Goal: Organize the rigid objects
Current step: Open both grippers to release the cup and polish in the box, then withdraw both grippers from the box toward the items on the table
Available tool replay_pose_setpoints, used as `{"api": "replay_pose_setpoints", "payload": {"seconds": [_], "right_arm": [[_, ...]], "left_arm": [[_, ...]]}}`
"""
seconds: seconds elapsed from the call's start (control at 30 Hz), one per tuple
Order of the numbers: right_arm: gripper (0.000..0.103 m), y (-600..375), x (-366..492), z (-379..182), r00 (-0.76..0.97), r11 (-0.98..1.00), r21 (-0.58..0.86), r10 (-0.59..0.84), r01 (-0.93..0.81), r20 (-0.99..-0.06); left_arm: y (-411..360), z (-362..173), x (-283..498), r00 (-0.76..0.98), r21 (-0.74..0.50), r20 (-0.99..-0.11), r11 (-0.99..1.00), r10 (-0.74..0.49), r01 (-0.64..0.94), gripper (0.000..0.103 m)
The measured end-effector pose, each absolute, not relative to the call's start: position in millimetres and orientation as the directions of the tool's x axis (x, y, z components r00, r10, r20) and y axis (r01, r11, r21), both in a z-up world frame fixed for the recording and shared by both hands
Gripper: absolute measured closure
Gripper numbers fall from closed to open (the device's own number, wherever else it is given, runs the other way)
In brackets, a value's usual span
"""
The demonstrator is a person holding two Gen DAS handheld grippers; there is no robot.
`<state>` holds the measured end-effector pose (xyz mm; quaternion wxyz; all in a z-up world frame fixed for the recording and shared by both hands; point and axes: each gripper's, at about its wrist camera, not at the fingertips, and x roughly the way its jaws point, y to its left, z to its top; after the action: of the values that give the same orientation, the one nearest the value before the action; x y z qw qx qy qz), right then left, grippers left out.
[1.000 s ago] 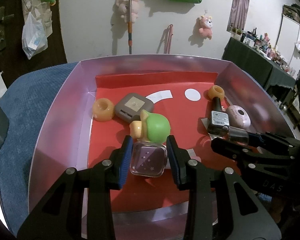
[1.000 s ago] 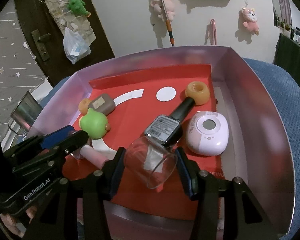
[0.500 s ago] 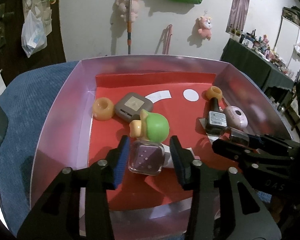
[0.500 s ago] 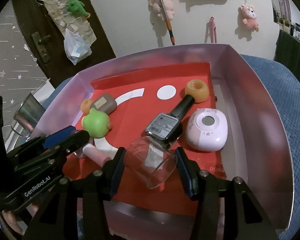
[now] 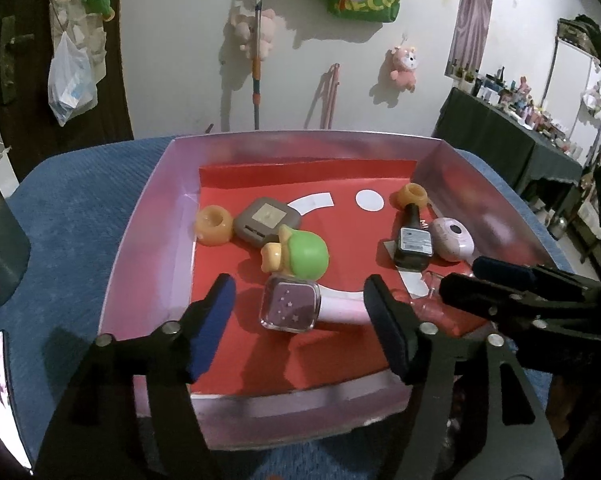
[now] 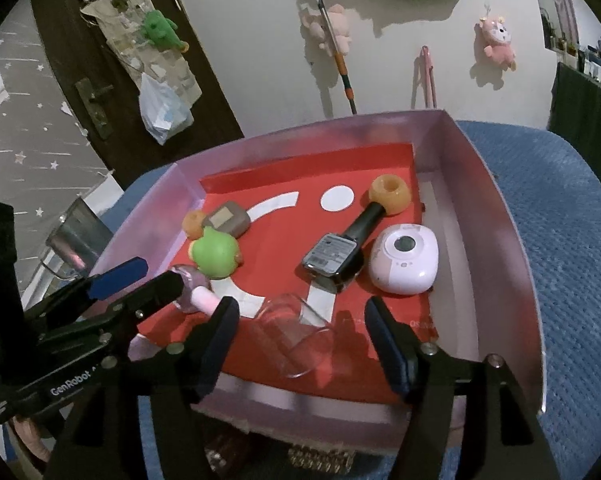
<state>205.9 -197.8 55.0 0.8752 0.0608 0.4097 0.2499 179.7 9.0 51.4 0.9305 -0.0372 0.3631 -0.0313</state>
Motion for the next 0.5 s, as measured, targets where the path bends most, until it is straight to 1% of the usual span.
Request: {"api": "replay_pose_setpoints", "payload": {"seconds": [0.07, 0.1, 0.13, 0.2, 0.23, 0.3, 0.33, 0.4, 0.43, 0.5], "right_arm": [[0.031, -199, 200, 62, 0.548, 0.863, 0.314, 0.496, -0.396, -0.674], [0.028, -199, 198, 64, 0.551, 0.861, 0.315, 0.500, -0.399, -0.668], [0.026, -200, 196, 67, 0.555, 0.859, 0.316, 0.504, -0.403, -0.662], [0.023, -201, 191, 73, 0.562, 0.855, 0.317, 0.511, -0.410, -0.651], [0.022, -201, 189, 75, 0.565, 0.853, 0.318, 0.514, -0.414, -0.645], [0.017, -203, 183, 80, 0.570, 0.849, 0.318, 0.521, -0.421, -0.636], [0.016, -203, 181, 82, 0.573, 0.848, 0.318, 0.523, -0.424, -0.631], [0.008, -204, 177, 86, 0.579, 0.845, 0.318, 0.528, -0.429, -0.621], [0.007, -204, 174, 88, 0.582, 0.843, 0.318, 0.531, -0.434, -0.616], [0.003, -204, 170, 91, 0.587, 0.840, 0.317, 0.537, -0.441, -0.606]], "left_arm": [[10, 53, 177, 0.736, -0.099, -0.670, 0.995, -0.092, 0.034, 0.036], [10, 55, 175, 0.738, -0.103, -0.668, 0.994, -0.097, 0.038, 0.033], [10, 56, 173, 0.740, -0.104, -0.665, 0.994, -0.099, 0.040, 0.027], [9, 59, 168, 0.747, -0.103, -0.656, 0.994, -0.102, 0.045, 0.021], [9, 60, 166, 0.751, -0.104, -0.652, 0.993, -0.104, 0.047, 0.019], [8, 62, 163, 0.755, -0.108, -0.646, 0.993, -0.109, 0.051, 0.017], [8, 63, 161, 0.757, -0.109, -0.644, 0.993, -0.111, 0.053, 0.014], [8, 65, 157, 0.763, -0.110, -0.636, 0.992, -0.112, 0.054, 0.008], [8, 66, 155, 0.766, -0.111, -0.633, 0.992, -0.112, 0.054, 0.005], [9, 68, 152, 0.771, -0.115, -0.626, 0.992, -0.114, 0.053, 0.005]]}}
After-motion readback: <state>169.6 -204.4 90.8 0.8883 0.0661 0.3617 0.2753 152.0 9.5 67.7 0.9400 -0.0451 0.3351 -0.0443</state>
